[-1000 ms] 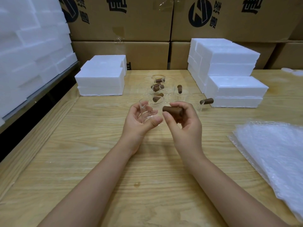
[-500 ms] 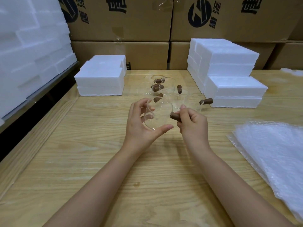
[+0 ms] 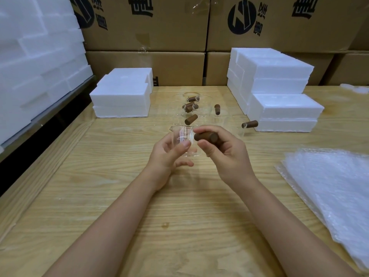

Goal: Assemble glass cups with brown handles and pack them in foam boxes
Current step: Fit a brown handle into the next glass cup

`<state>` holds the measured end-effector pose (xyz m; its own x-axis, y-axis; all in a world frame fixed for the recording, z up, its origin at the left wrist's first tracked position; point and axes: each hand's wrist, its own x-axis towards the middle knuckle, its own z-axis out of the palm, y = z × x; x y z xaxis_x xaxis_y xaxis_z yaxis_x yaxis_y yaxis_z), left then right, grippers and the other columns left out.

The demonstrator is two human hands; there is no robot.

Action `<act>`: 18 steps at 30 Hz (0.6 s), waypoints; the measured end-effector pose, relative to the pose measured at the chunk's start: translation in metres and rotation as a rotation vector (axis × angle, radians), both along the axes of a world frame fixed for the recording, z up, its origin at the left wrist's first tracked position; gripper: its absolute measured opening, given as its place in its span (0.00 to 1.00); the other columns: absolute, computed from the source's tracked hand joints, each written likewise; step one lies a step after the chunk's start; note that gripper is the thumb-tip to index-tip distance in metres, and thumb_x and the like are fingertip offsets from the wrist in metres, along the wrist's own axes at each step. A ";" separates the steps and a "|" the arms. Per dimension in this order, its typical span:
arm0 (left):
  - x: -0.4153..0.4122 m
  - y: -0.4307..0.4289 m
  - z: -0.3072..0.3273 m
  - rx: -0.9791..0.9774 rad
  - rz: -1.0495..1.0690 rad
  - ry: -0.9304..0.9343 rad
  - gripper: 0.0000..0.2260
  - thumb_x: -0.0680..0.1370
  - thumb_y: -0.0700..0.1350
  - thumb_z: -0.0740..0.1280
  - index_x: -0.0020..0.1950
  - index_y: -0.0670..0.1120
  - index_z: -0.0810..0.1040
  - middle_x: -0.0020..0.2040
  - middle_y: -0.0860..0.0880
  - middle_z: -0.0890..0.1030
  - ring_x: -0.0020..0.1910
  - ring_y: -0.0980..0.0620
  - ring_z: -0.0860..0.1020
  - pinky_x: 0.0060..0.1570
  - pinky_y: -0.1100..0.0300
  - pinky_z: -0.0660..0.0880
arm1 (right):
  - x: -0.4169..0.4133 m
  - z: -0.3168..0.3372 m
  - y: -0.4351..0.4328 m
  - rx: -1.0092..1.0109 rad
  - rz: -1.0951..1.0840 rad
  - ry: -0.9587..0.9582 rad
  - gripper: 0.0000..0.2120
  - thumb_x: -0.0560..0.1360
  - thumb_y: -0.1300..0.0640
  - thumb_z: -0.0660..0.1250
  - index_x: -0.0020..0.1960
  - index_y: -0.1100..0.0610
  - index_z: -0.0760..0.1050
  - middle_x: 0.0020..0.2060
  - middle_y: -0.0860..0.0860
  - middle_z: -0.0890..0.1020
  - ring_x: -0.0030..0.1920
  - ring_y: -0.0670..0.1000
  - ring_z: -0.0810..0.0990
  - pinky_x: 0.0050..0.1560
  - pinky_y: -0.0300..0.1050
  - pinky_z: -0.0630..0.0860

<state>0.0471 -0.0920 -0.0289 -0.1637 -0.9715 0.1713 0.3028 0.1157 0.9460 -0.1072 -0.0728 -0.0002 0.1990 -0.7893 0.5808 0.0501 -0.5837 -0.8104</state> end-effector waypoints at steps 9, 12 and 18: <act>0.004 -0.001 0.002 0.032 -0.060 0.066 0.45 0.56 0.58 0.82 0.67 0.41 0.70 0.59 0.39 0.72 0.55 0.43 0.76 0.44 0.57 0.79 | -0.005 -0.003 -0.005 0.294 0.410 -0.233 0.14 0.72 0.47 0.70 0.53 0.52 0.81 0.41 0.47 0.80 0.37 0.43 0.72 0.38 0.36 0.67; 0.003 -0.001 0.002 0.000 -0.027 0.068 0.36 0.59 0.48 0.80 0.64 0.45 0.72 0.58 0.42 0.73 0.53 0.46 0.77 0.47 0.58 0.78 | -0.006 -0.003 -0.006 0.360 0.413 -0.294 0.10 0.75 0.53 0.65 0.52 0.55 0.80 0.43 0.47 0.82 0.35 0.43 0.70 0.37 0.37 0.65; 0.001 -0.002 0.000 -0.054 0.231 -0.114 0.30 0.62 0.44 0.81 0.60 0.52 0.73 0.56 0.48 0.76 0.52 0.55 0.81 0.49 0.59 0.79 | 0.004 -0.013 -0.002 0.094 -0.153 0.125 0.11 0.79 0.54 0.54 0.57 0.50 0.73 0.44 0.40 0.81 0.46 0.37 0.78 0.46 0.31 0.71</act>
<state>0.0483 -0.0937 -0.0286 0.0400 -0.9754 0.2166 0.1544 0.2202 0.9631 -0.1036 -0.0751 -0.0133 0.1386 -0.8655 0.4813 -0.1380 -0.4981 -0.8560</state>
